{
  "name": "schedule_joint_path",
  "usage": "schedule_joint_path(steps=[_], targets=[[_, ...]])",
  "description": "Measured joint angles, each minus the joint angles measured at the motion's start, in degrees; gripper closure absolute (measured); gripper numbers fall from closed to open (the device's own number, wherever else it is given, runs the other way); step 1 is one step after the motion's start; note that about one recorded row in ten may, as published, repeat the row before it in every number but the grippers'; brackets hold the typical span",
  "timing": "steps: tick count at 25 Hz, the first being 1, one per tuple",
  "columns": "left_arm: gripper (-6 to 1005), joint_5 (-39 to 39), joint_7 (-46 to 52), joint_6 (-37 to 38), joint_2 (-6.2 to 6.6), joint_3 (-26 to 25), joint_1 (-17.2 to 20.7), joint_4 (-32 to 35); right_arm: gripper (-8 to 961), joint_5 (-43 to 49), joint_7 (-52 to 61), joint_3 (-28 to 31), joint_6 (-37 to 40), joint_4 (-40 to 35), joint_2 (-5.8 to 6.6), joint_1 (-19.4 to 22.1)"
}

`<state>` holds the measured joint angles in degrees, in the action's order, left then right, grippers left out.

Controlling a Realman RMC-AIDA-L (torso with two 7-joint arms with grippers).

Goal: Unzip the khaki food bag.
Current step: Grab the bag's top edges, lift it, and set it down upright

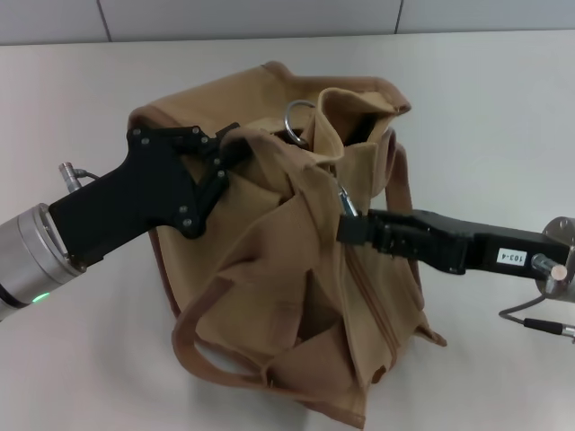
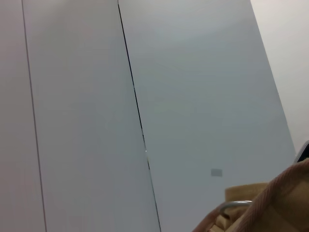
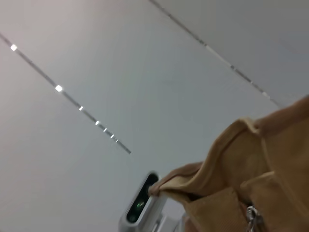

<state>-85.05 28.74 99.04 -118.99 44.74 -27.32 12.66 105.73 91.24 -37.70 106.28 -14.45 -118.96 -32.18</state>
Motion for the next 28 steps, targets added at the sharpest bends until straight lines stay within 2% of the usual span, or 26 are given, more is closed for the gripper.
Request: schedule_joint_path(steps=[10,21,28], targets=[[951,0.0,0.0,-0.2,-0.01,0.0,0.1,0.0,661,0.0,3.8,1.1,-3.9,0.0,0.1,0.4],[951,0.0,-0.9,-0.2,-0.01,0.0,0.6,-0.1,661,0.0,5.8,1.2,-3.5,0.0,0.54,0.4],[951,0.1,-0.9,-0.1,-0.01,0.0,0.7,-0.1,661,0.0,7.4,3.2,-0.5,0.2,1.91,1.1]])
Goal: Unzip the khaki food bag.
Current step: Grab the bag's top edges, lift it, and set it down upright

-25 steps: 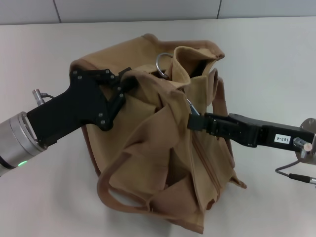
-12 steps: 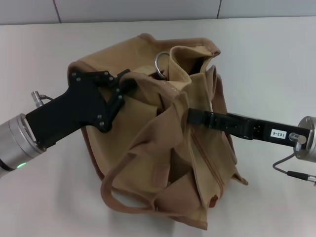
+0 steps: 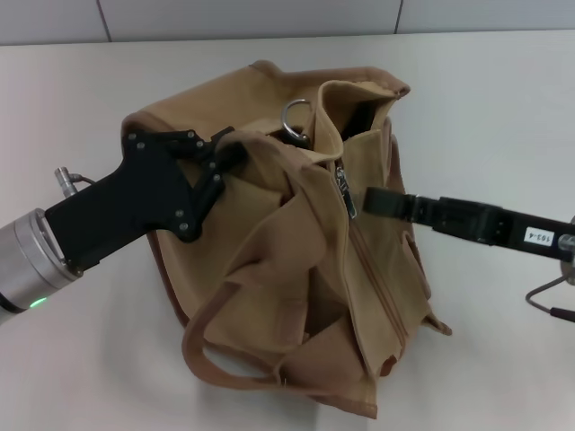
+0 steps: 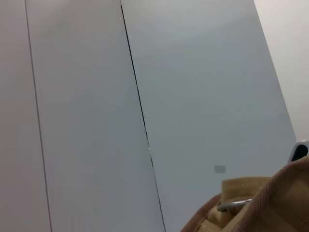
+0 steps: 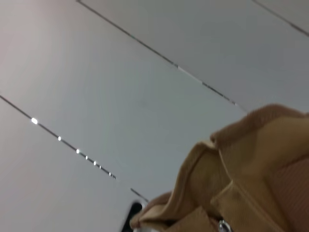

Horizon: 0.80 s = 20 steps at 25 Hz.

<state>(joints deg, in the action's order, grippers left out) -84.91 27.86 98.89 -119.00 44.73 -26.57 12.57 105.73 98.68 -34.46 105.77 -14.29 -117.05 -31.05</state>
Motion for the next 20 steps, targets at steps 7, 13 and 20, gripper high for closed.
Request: schedule_joint_path(steps=[7,13,20], targets=[[952,-0.1,0.0,0.3,0.0,0.0,0.0,0.0,662,0.2,0.4,0.5,-0.6,-0.3,-0.38,0.1],[952,-0.2,0.0,0.7,-0.06,0.0,0.0,0.0,662,0.2,-2.5,0.3,-0.7,-0.3,-1.06,-0.1],[952,-0.3,0.0,0.9,-0.09,0.1,-0.5,-0.6,662,0.5,-11.0,-1.8,-0.2,-0.4,-1.94,-0.4]])
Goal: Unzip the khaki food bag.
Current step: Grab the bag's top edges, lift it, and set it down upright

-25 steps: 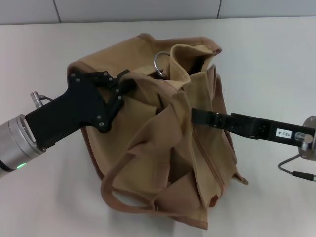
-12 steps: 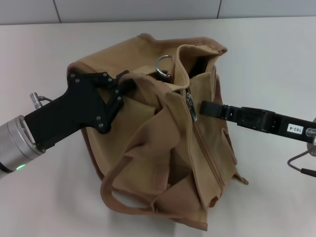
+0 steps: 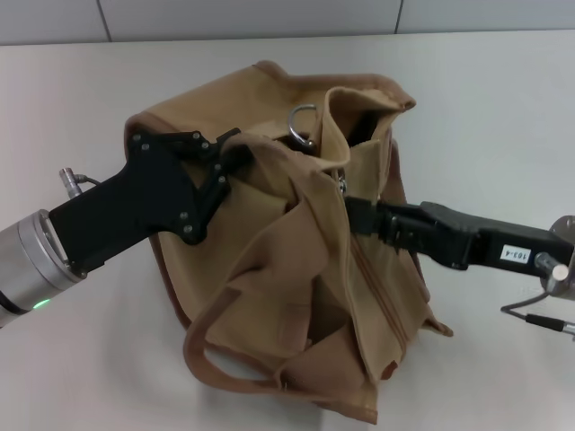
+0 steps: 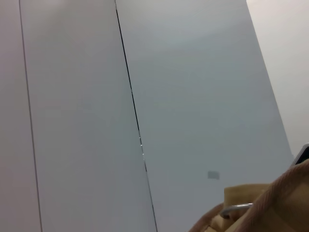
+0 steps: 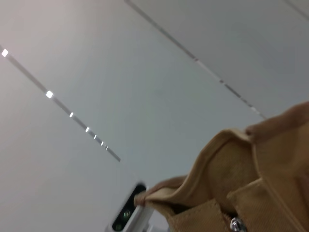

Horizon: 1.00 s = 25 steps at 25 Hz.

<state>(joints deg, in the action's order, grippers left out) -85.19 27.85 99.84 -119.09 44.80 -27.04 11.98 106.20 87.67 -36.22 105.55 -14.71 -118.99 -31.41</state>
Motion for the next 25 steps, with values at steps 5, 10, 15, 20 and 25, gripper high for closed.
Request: schedule_joint_path(steps=[5,10,15,20,25], targets=[[952,0.0,0.1,0.2,0.06,0.0,0.0,0.0,662,0.0,-2.4,-1.1,0.1,0.0,-0.01,0.5],[952,0.0,0.1,0.3,0.08,0.0,-0.1,0.0,662,0.1,-2.8,-0.9,0.3,0.0,-0.02,1.3],[952,0.0,0.4,0.4,0.09,0.0,-0.4,0.0,661,-0.5,-2.8,2.5,-2.2,0.1,-0.05,3.0],[952,0.0,0.6,0.5,0.01,0.0,-0.6,0.0,650,-0.5,-2.8,3.1,-3.5,0.1,-0.04,3.2],[951,0.0,0.6,0.5,0.0,0.0,-0.8,0.0,592,-0.2,-2.9,2.8,-3.5,0.0,-0.01,2.4]])
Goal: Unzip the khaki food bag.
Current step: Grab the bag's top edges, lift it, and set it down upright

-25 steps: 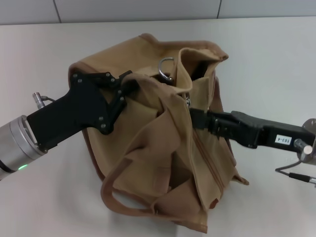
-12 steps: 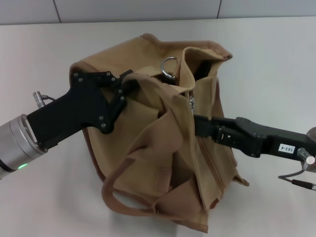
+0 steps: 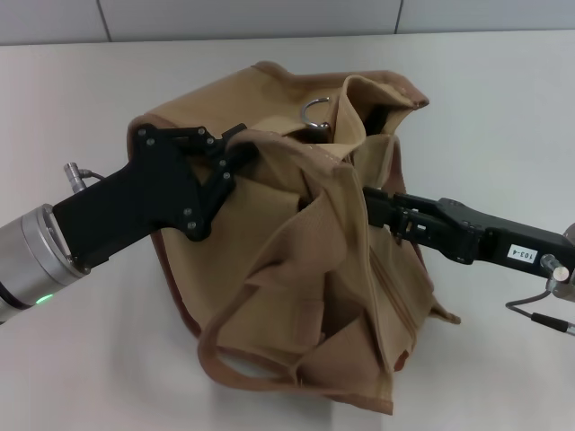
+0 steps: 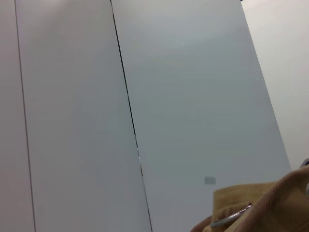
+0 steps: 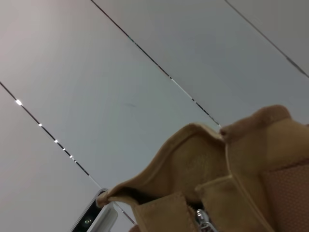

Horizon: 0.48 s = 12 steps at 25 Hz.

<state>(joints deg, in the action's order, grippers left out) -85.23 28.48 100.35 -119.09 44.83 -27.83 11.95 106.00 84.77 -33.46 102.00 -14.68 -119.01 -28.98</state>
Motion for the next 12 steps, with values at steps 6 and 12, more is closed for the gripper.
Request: schedule_joint_path(steps=[6,12], targets=[[951,0.0,0.0,-0.2,0.0,0.0,0.0,-0.1,522,0.2,-0.7,-0.1,0.5,0.0,-0.05,-0.7],[951,0.0,0.0,-0.4,0.0,0.0,-0.2,-0.1,473,0.2,-0.6,-2.4,2.5,0.6,-0.09,-2.6]])
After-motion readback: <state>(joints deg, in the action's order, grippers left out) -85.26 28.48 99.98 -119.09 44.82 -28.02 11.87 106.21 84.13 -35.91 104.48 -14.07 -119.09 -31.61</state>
